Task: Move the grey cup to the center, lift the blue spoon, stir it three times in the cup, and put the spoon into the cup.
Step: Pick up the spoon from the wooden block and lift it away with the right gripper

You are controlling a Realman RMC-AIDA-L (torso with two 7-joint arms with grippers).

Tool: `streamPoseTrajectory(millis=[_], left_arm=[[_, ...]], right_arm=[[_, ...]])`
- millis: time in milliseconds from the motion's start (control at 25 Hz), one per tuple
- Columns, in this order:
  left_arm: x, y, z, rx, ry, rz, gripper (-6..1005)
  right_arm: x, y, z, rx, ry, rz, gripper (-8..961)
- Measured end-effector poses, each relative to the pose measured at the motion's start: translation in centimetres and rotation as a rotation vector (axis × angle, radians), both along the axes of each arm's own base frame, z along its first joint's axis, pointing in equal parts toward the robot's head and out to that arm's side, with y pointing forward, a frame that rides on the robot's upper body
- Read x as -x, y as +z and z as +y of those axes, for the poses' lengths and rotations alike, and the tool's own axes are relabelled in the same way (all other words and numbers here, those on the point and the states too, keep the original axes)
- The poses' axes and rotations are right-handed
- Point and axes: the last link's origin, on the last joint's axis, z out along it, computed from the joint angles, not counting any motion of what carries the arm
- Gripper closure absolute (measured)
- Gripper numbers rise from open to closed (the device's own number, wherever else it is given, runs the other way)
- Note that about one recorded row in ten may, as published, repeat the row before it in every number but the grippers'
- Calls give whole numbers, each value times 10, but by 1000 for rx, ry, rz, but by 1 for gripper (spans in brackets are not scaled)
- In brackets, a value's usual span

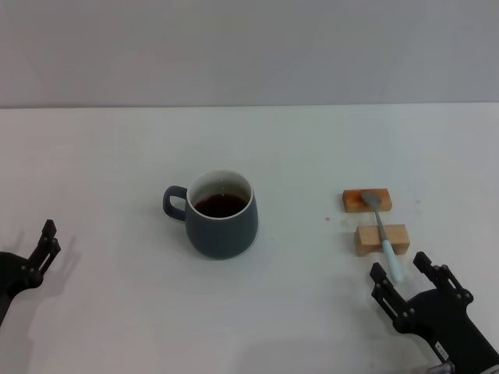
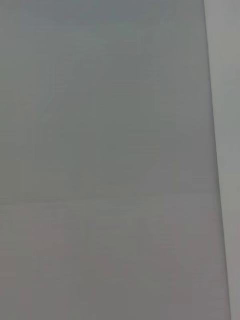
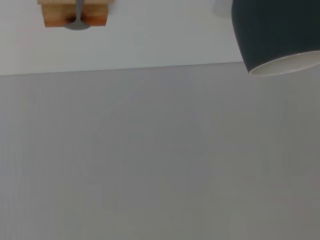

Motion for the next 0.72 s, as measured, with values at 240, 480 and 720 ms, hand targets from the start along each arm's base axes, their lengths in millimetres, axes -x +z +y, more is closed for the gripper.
streamPoseTrajectory(millis=[240, 480, 720], left_arm=[[0, 0, 0, 0, -1, 1, 142], [0, 0, 0, 2, -1, 3, 142], [0, 0, 0, 3, -4, 3, 142]], right_arm=[[1, -1, -1, 16, 6, 10, 315], [0, -2, -1, 28, 3, 16, 450], [-1, -1, -1, 26, 0, 15, 480]])
